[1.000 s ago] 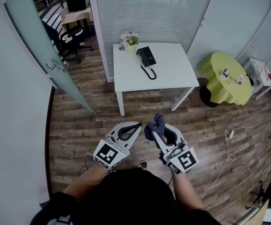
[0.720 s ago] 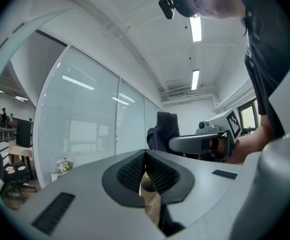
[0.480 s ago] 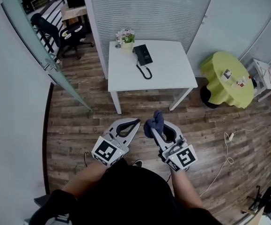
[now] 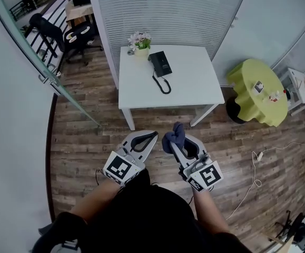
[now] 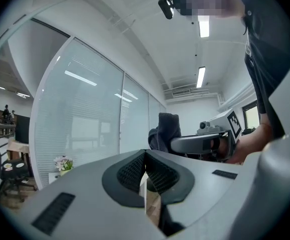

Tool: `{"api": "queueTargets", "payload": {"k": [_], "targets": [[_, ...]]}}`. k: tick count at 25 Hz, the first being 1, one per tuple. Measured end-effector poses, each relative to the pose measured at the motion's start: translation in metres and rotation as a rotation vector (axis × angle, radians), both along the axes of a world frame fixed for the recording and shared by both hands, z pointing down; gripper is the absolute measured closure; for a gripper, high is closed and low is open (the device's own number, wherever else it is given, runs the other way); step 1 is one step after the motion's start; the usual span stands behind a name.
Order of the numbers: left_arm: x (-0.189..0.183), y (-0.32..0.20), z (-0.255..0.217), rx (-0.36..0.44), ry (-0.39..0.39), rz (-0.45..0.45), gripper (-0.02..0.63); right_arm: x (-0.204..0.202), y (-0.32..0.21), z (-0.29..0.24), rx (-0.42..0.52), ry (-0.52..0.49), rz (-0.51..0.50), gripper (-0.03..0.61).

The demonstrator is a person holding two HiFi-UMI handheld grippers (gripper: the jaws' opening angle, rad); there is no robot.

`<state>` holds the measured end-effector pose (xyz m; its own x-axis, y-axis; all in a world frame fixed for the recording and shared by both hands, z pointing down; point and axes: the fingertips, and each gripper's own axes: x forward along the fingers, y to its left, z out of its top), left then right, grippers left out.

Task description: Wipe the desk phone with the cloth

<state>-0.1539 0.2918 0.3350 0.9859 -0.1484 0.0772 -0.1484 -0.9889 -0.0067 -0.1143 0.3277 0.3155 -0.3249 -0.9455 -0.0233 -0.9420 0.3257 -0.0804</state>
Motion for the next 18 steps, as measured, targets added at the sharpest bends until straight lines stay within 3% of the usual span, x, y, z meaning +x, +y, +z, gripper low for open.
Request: {"api": "queueTargets", "payload": {"k": [18], "targets": [[0.06,-0.195,0.008,-0.016,-0.009,0.04,0.604,0.06,-0.185,0.006,-0.043,0.029,0.062,0.46]]}}
